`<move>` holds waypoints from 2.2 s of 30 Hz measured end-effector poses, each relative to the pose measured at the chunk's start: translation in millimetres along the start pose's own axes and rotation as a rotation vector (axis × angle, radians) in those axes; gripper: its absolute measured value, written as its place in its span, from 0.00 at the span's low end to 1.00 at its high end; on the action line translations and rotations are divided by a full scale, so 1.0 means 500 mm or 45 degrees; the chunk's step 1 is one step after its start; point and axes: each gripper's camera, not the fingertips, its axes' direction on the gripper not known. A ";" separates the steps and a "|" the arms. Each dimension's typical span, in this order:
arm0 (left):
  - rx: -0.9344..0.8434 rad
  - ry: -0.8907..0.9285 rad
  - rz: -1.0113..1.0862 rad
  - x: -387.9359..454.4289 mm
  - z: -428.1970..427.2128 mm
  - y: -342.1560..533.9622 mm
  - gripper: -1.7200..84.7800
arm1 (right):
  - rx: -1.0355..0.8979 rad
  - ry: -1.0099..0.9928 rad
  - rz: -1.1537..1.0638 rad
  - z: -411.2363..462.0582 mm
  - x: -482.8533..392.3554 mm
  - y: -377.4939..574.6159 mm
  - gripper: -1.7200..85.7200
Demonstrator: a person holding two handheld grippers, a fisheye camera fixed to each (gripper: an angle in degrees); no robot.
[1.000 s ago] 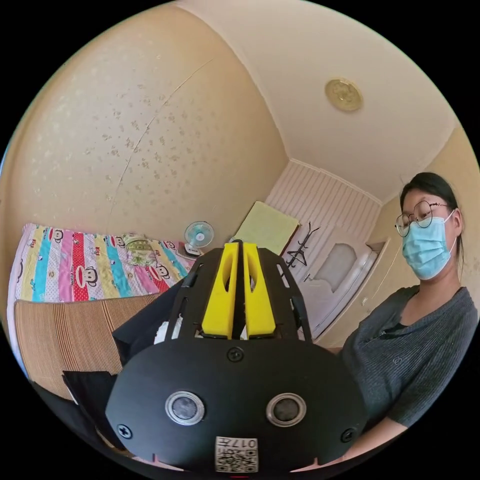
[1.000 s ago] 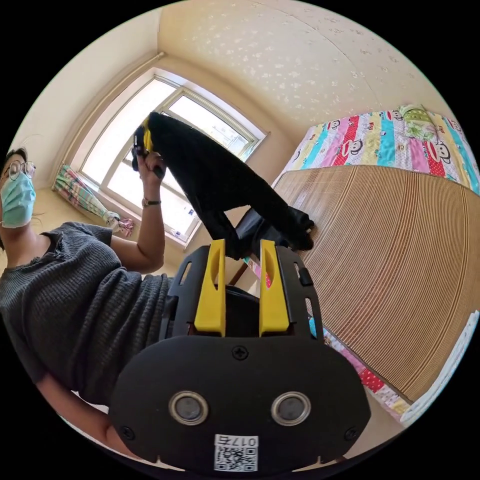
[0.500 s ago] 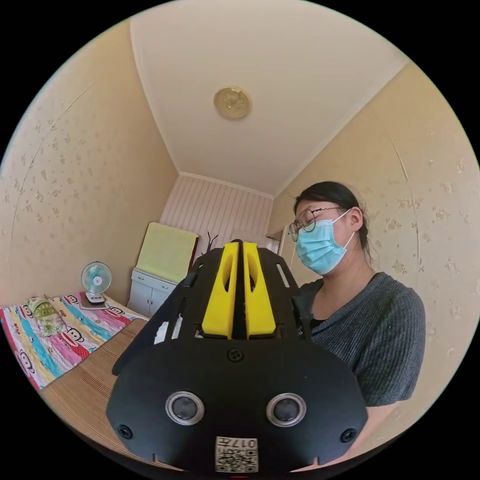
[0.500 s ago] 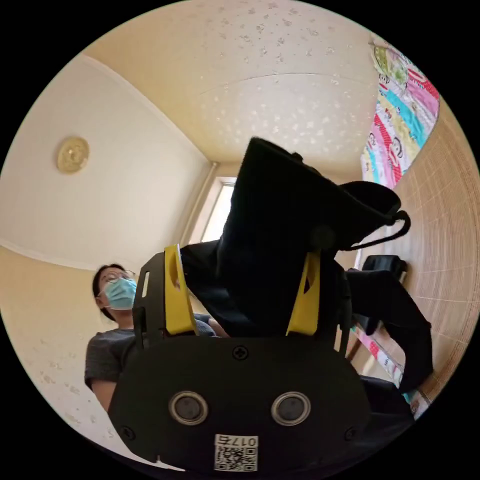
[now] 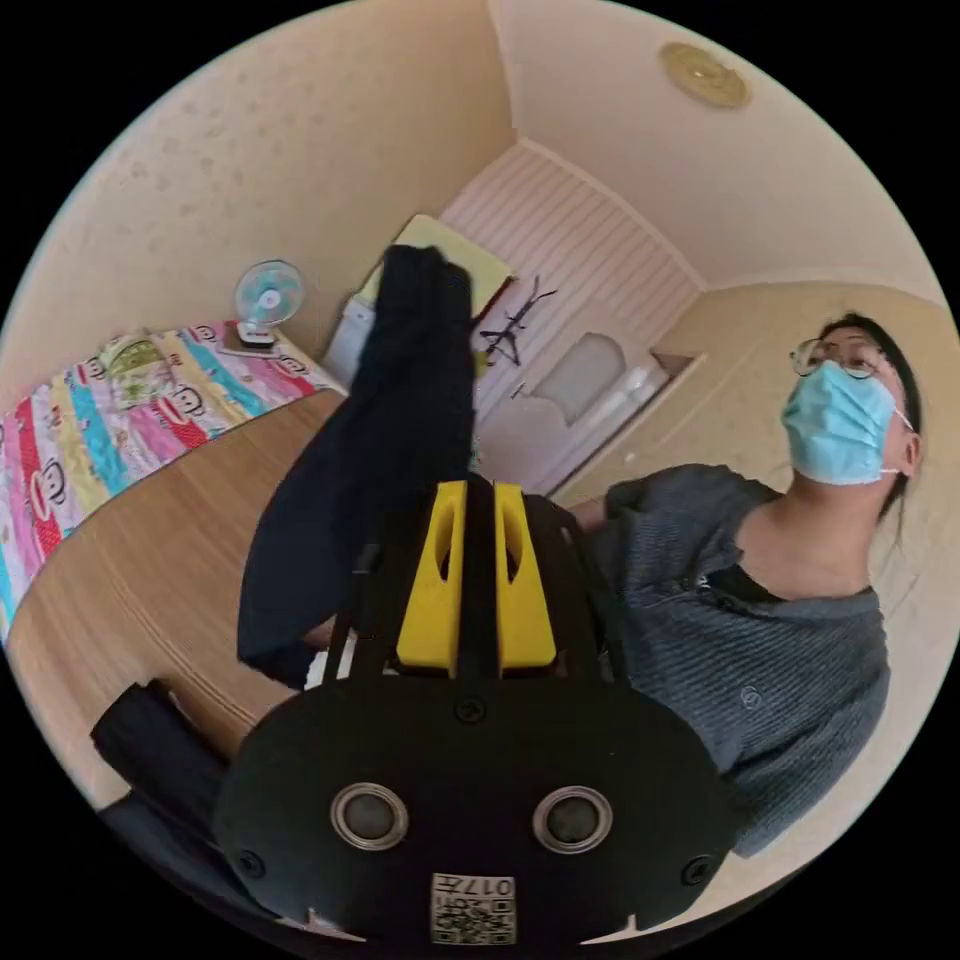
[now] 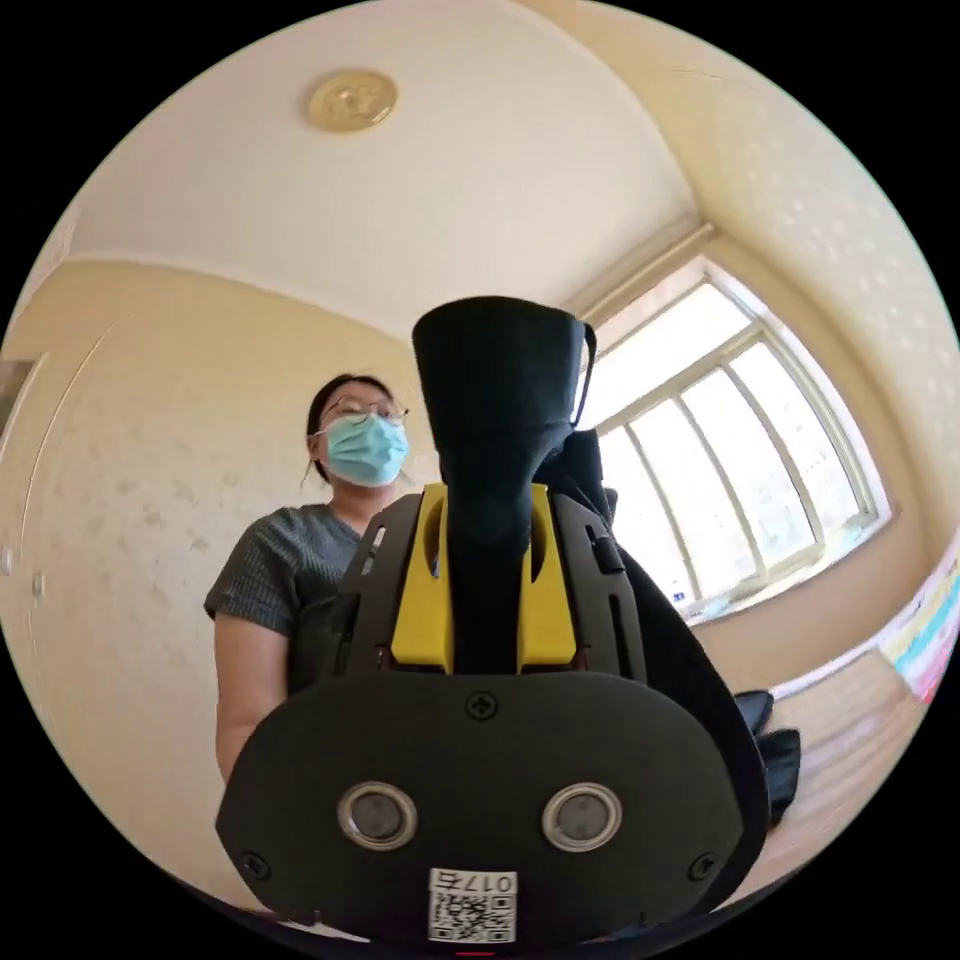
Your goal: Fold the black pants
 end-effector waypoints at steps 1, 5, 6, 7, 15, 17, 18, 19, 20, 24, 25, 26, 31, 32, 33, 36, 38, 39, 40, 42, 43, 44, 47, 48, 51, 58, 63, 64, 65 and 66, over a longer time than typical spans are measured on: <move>0.039 -0.073 -0.015 -0.006 0.001 0.004 0.08 | -0.024 -0.056 -0.044 0.022 -0.011 -0.008 0.13; 0.116 0.121 0.016 -0.020 0.030 -0.019 0.13 | 0.086 -0.122 -0.038 0.047 -0.009 0.025 0.12; 0.114 0.105 0.006 -0.020 0.037 -0.025 0.15 | 0.122 -0.133 -0.028 0.046 -0.003 0.049 0.12; 0.116 0.037 -0.001 -0.018 0.045 -0.034 0.16 | 0.169 -0.136 -0.028 0.038 -0.002 0.076 0.12; 0.379 0.095 0.111 -0.029 -0.055 -0.027 0.13 | 0.317 -0.272 -0.035 0.032 0.002 0.234 0.12; 0.332 0.162 0.126 -0.030 -0.029 -0.058 0.15 | 0.192 -0.240 0.095 0.087 0.043 0.252 0.12; 0.310 0.181 0.119 -0.031 -0.017 -0.069 0.16 | 0.104 -0.209 0.164 0.130 0.071 0.264 0.12; 0.273 0.229 0.093 -0.034 0.009 -0.090 0.18 | 0.024 -0.184 0.227 0.172 0.102 0.278 0.12; 0.245 0.308 0.085 -0.037 0.034 -0.109 0.20 | -0.005 -0.175 0.255 0.191 0.116 0.286 0.12; 0.105 0.555 0.111 -0.030 0.101 -0.147 0.23 | -0.031 -0.217 0.356 0.261 0.207 0.351 0.12; 0.045 0.581 0.114 -0.026 0.121 -0.153 0.22 | -0.036 -0.260 0.395 0.276 0.233 0.368 0.13; 0.014 0.540 0.071 -0.028 0.135 -0.154 0.21 | -0.046 -0.272 0.415 0.283 0.246 0.376 0.13; 0.122 0.483 -0.019 -0.054 0.113 -0.146 0.08 | 0.010 0.097 0.541 0.259 0.300 0.408 0.15; 0.174 0.423 -0.026 -0.053 0.092 -0.141 0.07 | 0.017 0.190 0.557 0.252 0.295 0.406 0.15; 0.200 0.398 -0.027 -0.052 0.080 -0.139 0.07 | 0.017 0.396 0.570 0.245 0.277 0.400 0.16; 0.385 0.348 -0.040 -0.046 0.008 -0.128 0.07 | -0.088 0.946 0.445 0.285 0.193 0.374 0.16; 0.599 0.275 -0.059 -0.031 -0.062 -0.113 0.07 | -0.201 1.154 0.373 0.343 0.161 0.366 0.16; 0.652 0.241 -0.062 -0.023 -0.079 -0.110 0.07 | -0.258 1.234 0.337 0.387 0.154 0.366 0.17; 0.745 0.158 -0.050 0.000 -0.107 -0.104 0.07 | -0.314 1.289 0.315 0.432 0.161 0.372 0.18; 0.848 0.005 -0.010 0.048 -0.135 -0.103 0.07 | -0.402 1.369 0.309 0.502 0.192 0.394 0.20; 0.900 -0.089 0.026 0.085 -0.143 -0.106 0.07 | -0.456 1.400 0.298 0.549 0.220 0.418 0.23; 0.932 -0.169 0.077 0.122 -0.146 -0.113 0.07 | -0.486 1.408 0.291 0.572 0.235 0.432 0.24; 0.943 -0.312 0.202 0.207 -0.149 -0.133 0.07 | -0.560 1.609 0.277 0.644 0.292 0.489 0.26; 0.932 -0.310 0.214 0.218 -0.151 -0.137 0.07 | -0.491 1.767 0.305 0.644 0.298 0.492 0.25; 0.866 -0.192 0.237 0.234 -0.170 -0.148 0.07 | -0.231 1.967 0.384 0.583 0.275 0.461 0.12; 0.868 -0.209 0.350 0.278 -0.322 -0.086 0.07 | -0.011 1.827 0.165 0.476 0.141 0.289 0.05; 1.019 -0.213 0.471 0.353 -0.429 -0.028 0.07 | -0.206 1.727 -0.153 0.598 0.086 0.125 0.04; 1.094 -0.223 0.503 0.379 -0.457 -0.016 0.07 | -0.232 1.665 -0.240 0.630 0.067 0.080 0.04; 1.174 -0.250 0.521 0.405 -0.483 -0.007 0.07 | -0.240 1.643 -0.272 0.645 0.058 0.058 0.04; 1.208 -0.265 0.523 0.417 -0.496 -0.005 0.07 | -0.252 1.631 -0.325 0.672 0.041 0.014 0.04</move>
